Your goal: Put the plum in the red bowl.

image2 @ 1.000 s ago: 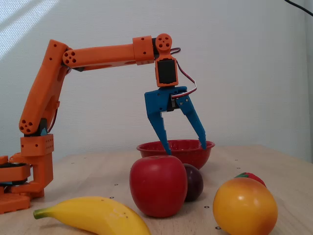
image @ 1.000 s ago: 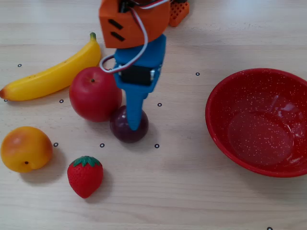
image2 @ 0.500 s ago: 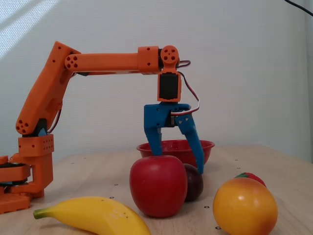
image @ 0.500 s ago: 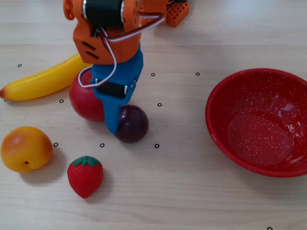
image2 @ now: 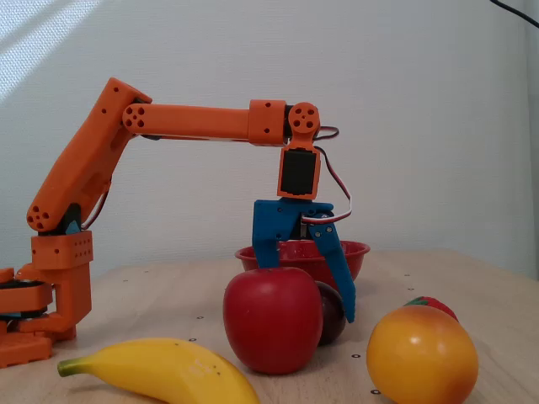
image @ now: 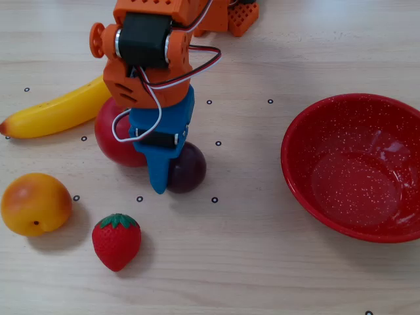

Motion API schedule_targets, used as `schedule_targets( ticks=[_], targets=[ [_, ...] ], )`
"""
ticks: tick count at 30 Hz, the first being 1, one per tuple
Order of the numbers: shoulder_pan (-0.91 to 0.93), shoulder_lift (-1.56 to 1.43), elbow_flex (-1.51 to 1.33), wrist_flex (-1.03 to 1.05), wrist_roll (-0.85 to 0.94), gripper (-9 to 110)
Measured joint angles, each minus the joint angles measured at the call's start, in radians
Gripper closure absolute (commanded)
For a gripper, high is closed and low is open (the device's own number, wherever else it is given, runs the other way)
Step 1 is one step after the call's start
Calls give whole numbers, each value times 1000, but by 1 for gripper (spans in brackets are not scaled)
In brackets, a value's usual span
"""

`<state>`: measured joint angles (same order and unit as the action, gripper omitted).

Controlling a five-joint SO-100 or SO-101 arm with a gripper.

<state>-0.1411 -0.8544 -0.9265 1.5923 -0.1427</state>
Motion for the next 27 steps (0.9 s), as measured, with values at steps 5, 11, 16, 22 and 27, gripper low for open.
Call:
schedule_targets(
  ticks=[5, 11, 16, 22, 27],
  targets=[
    [2, 8, 8, 0, -35, 66],
    [8, 28, 21, 0, -69, 66],
    [8, 28, 23, 0, -91, 65],
    [25, 43, 83, 3, -127, 59],
    [23, 43, 129, 71, -183, 56]
  ],
)
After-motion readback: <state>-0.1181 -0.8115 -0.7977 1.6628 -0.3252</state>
